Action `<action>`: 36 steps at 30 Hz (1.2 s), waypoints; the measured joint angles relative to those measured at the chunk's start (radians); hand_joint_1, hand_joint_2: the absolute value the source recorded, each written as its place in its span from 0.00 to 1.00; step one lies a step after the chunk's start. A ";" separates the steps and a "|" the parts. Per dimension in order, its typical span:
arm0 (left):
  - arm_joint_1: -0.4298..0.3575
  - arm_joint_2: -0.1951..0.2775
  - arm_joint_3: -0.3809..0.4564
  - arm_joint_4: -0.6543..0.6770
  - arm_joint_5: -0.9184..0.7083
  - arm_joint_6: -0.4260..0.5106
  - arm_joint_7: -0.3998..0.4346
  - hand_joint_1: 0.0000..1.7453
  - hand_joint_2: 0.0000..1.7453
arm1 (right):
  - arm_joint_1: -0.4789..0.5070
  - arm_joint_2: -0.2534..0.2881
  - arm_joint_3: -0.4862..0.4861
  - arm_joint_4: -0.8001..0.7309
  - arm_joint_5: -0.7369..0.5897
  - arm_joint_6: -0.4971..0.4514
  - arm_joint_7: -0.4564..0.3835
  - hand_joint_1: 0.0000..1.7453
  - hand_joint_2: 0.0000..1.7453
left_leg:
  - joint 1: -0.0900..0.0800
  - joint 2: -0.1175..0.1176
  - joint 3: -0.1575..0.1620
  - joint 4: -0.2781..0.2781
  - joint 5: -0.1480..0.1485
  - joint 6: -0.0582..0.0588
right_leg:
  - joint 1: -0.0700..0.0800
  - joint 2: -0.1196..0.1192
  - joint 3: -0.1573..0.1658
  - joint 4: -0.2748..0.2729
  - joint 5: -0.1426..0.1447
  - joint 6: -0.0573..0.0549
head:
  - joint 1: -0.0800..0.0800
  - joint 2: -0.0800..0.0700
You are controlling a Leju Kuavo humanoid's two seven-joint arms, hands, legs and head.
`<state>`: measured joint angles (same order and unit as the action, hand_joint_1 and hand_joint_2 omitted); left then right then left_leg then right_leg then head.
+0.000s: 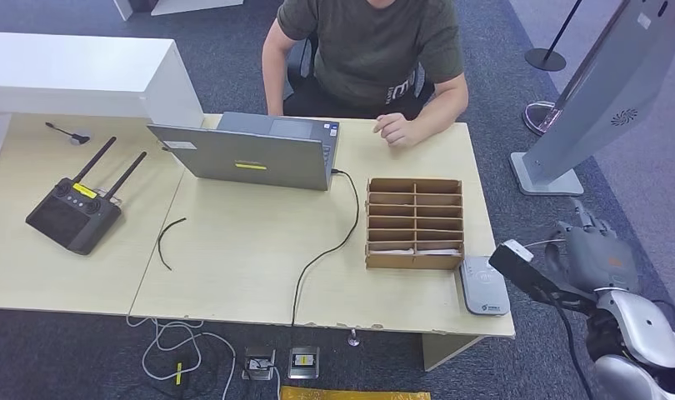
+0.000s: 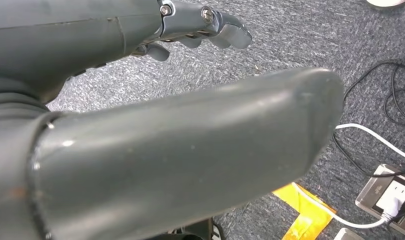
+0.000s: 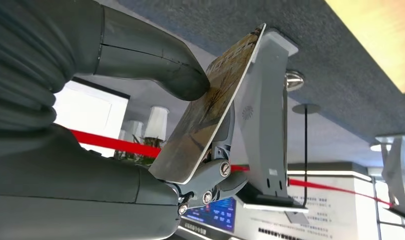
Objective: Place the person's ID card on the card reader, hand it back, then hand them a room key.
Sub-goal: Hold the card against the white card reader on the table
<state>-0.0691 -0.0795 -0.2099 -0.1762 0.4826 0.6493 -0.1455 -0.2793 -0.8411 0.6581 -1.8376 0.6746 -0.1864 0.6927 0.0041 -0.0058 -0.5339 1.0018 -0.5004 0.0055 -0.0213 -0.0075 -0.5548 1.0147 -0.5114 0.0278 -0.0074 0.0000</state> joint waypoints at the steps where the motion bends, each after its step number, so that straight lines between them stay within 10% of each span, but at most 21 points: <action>1: 0.000 0.000 -0.003 0.000 0.001 0.000 0.000 0.00 0.00 | 0.001 0.004 0.005 0.010 -0.004 -0.001 -0.005 1.00 1.00 | 0.000 0.000 0.000 0.000 0.000 0.000 | 0.000 0.000 0.000 0.000 0.000 0.000 | 0.000 0.000; 36: 0.000 0.007 -0.066 0.000 0.008 -0.023 0.001 0.00 0.00 | -0.039 0.132 0.147 0.287 -0.101 -0.041 -0.100 1.00 1.00 | 0.000 0.000 0.000 0.000 0.000 0.000 | 0.000 0.000 0.000 0.000 0.000 0.000 | 0.000 0.000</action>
<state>-0.0690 -0.0725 -0.2763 -0.1762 0.4903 0.6259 -0.1442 -0.3182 -0.7092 0.8050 -1.5505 0.5735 -0.2277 0.5923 0.0042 -0.0059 -0.5340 1.0018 -0.5004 0.0055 -0.0213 -0.0077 -0.5548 1.0147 -0.5114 0.0278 -0.0072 0.0000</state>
